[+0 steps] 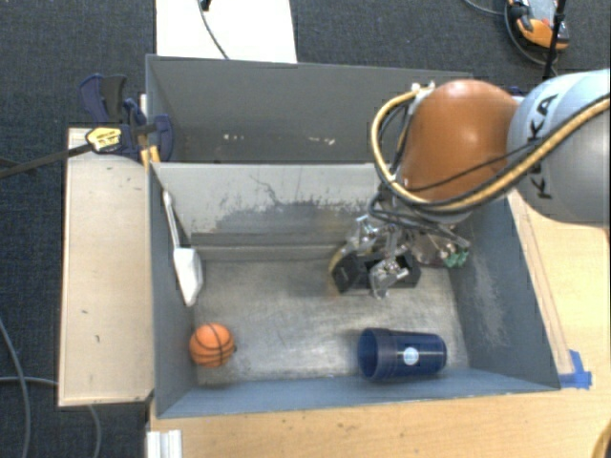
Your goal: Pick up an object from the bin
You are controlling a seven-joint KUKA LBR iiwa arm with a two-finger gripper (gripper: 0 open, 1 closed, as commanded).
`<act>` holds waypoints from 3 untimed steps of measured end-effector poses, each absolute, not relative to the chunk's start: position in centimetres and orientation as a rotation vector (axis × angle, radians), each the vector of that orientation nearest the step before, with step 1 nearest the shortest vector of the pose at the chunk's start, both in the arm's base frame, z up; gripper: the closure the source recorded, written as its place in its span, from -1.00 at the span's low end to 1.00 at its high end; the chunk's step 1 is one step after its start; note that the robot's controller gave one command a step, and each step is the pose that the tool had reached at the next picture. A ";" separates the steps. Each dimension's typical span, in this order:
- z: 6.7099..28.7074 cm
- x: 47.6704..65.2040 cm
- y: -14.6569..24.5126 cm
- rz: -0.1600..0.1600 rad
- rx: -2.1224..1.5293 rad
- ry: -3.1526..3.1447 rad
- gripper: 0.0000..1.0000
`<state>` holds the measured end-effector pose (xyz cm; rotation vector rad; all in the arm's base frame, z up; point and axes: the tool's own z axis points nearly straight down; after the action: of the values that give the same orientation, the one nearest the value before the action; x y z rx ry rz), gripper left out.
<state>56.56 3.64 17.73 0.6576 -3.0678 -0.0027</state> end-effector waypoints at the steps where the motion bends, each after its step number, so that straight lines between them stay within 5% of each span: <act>1: 17.7 56.6 3.7 -0.003 0.654 -3.069 1.00; 3: 15.7 56.6 4.1 -0.004 0.661 -3.064 1.00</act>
Offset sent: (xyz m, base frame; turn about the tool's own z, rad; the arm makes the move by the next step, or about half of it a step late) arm 0.0021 0.0043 -0.0122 0.0008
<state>56.58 4.11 15.73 0.6607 -3.0637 -0.0036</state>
